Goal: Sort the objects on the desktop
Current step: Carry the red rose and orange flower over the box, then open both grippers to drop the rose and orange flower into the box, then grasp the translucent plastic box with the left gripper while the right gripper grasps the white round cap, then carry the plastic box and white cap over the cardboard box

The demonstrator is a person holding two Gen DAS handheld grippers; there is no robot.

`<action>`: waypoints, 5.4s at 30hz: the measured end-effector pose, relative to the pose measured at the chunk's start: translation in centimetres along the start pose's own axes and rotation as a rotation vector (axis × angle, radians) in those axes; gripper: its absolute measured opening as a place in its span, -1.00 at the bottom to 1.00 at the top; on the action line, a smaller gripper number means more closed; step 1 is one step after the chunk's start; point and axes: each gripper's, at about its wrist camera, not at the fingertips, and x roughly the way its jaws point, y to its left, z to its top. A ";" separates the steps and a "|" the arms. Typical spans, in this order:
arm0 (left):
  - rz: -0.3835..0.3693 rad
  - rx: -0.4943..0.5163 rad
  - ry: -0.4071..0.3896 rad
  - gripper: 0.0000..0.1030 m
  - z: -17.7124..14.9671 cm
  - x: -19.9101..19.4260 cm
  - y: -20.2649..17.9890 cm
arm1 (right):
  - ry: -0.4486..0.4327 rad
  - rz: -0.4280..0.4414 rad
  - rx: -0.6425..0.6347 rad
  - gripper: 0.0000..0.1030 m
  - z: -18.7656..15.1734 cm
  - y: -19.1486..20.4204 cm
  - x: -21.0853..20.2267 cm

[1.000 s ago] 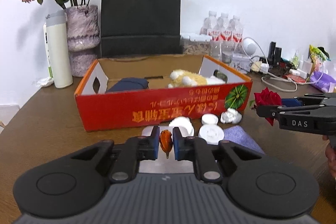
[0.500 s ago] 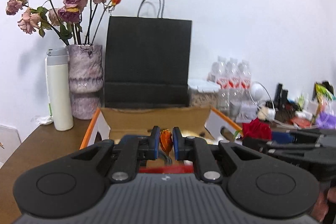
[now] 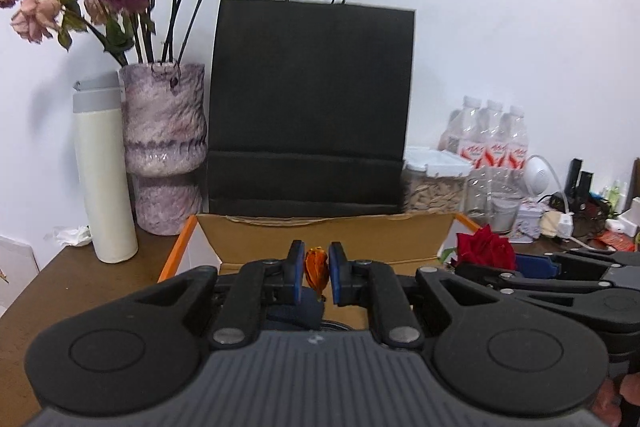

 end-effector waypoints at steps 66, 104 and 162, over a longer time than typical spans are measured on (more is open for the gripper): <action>0.048 0.018 0.082 1.00 -3.8 -7.4 0.1 | 0.056 -0.065 -0.058 0.90 -3.6 0.1 -7.3; 0.020 0.027 0.348 0.57 -10.0 -7.2 -2.7 | 0.227 -0.067 -0.115 0.90 -9.5 1.3 -10.9; 0.005 0.014 0.173 0.28 -6.6 -10.3 1.4 | 0.122 0.054 -0.106 -0.26 -6.1 5.3 -9.6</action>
